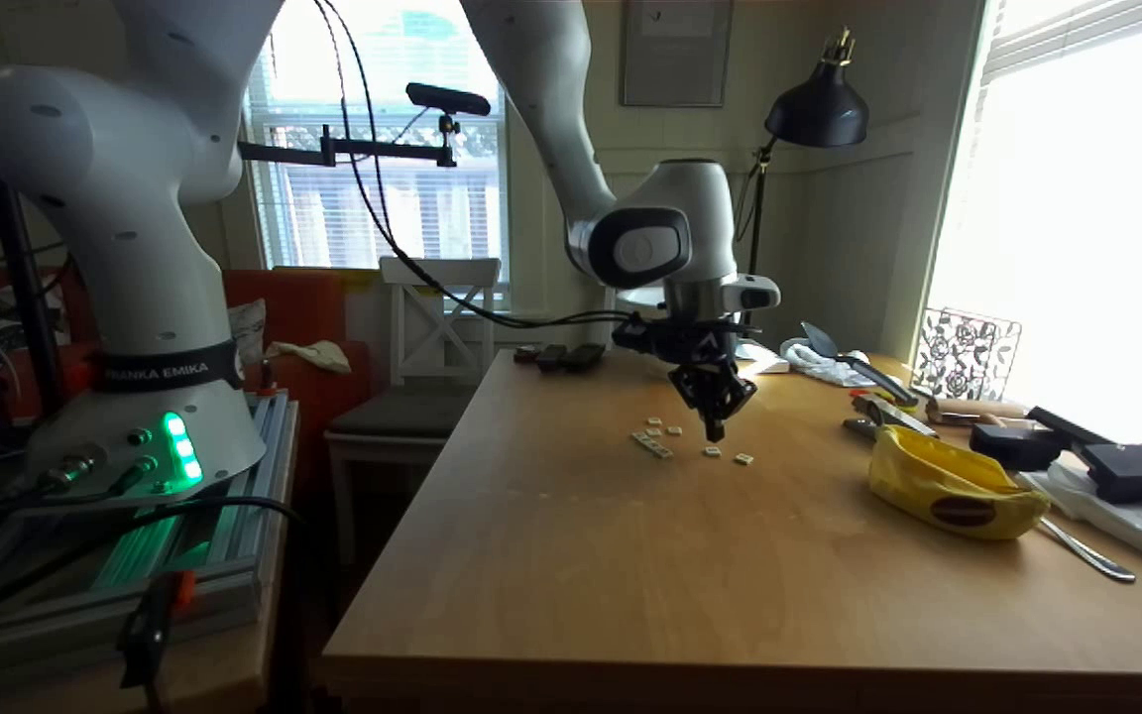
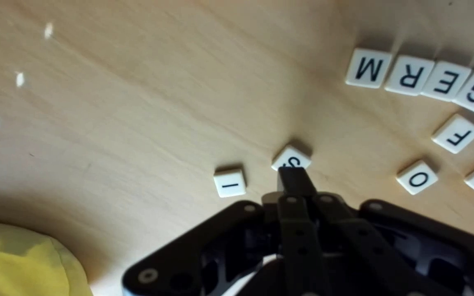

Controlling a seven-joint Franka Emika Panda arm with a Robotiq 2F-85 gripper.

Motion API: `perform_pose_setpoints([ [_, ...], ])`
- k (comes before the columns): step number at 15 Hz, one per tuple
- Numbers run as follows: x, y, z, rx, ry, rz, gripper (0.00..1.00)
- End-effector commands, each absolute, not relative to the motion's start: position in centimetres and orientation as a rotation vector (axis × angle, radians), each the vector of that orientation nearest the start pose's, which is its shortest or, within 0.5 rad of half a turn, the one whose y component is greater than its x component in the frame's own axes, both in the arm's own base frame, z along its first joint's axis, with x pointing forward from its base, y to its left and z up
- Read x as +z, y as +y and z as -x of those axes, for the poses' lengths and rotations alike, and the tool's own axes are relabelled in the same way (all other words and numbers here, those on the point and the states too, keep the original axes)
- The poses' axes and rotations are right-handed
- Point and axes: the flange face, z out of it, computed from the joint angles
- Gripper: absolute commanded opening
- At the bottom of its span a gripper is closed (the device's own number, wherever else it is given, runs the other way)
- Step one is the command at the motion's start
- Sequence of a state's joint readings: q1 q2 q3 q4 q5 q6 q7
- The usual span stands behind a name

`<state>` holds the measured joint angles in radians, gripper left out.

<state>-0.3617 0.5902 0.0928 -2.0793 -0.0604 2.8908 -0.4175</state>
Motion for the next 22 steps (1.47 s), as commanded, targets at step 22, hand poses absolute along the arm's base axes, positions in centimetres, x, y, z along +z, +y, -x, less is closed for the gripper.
perform_pose_setpoints([
  [22,13.2,-15.1,-55.0,-0.466,-0.722,3.084,0.00],
])
